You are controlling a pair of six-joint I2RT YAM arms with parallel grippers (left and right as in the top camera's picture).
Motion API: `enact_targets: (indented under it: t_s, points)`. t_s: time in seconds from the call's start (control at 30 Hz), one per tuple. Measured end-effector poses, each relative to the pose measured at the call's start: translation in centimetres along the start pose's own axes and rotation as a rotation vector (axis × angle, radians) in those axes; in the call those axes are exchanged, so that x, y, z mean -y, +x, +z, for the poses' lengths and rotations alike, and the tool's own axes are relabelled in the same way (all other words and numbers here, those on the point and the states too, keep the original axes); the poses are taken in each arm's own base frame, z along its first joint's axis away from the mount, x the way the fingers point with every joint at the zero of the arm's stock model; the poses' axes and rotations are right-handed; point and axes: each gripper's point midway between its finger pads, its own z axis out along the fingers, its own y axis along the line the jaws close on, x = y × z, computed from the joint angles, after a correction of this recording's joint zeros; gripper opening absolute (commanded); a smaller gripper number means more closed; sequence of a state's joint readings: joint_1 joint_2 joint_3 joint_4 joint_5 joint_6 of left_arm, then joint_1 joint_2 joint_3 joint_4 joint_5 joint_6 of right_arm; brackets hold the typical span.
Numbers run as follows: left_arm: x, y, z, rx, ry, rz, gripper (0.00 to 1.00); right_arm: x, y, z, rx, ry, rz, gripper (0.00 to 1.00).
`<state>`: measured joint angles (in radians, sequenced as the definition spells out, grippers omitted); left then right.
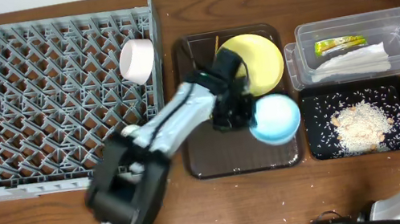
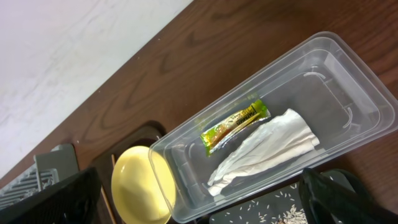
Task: Sort waste into correct bins and load items into the dishwasher
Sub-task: 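Carry light-blue bowl into dish rack with left gripper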
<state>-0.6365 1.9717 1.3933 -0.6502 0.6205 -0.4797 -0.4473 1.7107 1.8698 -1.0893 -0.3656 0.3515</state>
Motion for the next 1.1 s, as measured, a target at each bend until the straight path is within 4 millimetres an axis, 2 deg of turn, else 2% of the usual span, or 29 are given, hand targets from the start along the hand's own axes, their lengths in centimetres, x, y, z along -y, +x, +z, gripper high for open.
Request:
enact_targets:
  t_s: [0.07,0.13,0.2,0.23,0.27,0.33,0.43,0.5,0.6,0.67,0.73,0.83,0.9,1.03,1.1]
  points:
    - [1.2,-1.5,-4.8,0.128,0.026,0.038,0.07,0.0,0.0,0.0,0.000,0.000,0.000,0.99]
    - [0.5,-3.0,-11.5,0.311,-0.008,0.036,0.07,0.0,0.0,0.0,0.000,0.000,0.000,0.99]
    - [-2.7,-3.3,-16.1,0.431,-0.130,-0.027,0.07,0.0,0.0,0.0,-0.001,0.000,0.000,0.99]
    - [-5.9,-3.3,-20.3,0.544,-0.251,-0.096,0.07,0.0,0.0,0.0,0.000,0.001,0.000,0.99]
    - [-8.1,-3.1,-23.5,0.633,-0.339,-0.148,0.07,0.0,0.0,0.0,0.000,0.001,0.000,0.99]
    - [-11.5,-1.6,-28.2,0.752,-0.509,-0.232,0.07,0.0,0.0,0.0,-0.001,0.002,0.000,0.99]
    - [-15.1,0.7,-34.8,0.933,-0.789,-0.332,0.07,0.1,0.0,0.0,-0.001,0.003,0.000,0.99]
    - [-16.7,1.4,-37.2,1.005,-0.954,-0.377,0.07,0.1,0.0,0.0,0.000,0.003,0.000,0.99]
    - [-19.4,2.4,-37.6,1.002,-1.220,-0.406,0.07,0.1,0.0,0.0,-0.001,0.003,0.000,0.99]
    - [-19.9,2.4,-37.1,0.976,-1.343,-0.381,0.07,0.1,0.0,0.0,-0.001,0.003,0.000,0.99]
    - [-19.4,2.0,-36.4,0.959,-1.478,-0.317,0.07,0.1,0.0,0.0,-0.001,0.003,0.001,0.99]
    - [-17.4,0.7,-35.3,0.957,-1.656,-0.196,0.07,0.1,0.0,0.0,-0.001,0.004,0.000,0.99]
    - [-16.5,-0.4,-33.9,0.937,-1.760,-0.114,0.07,0.1,0.0,0.0,-0.001,0.004,0.000,0.99]
    - [-16.9,-1.8,-31.2,0.855,-1.932,0.003,0.07,0.1,0.0,0.0,-0.001,0.004,0.001,0.99]
    - [-17.3,-2.1,-30.5,0.826,-1.973,0.028,0.07,0.1,0.0,0.0,-0.001,0.004,0.001,0.99]
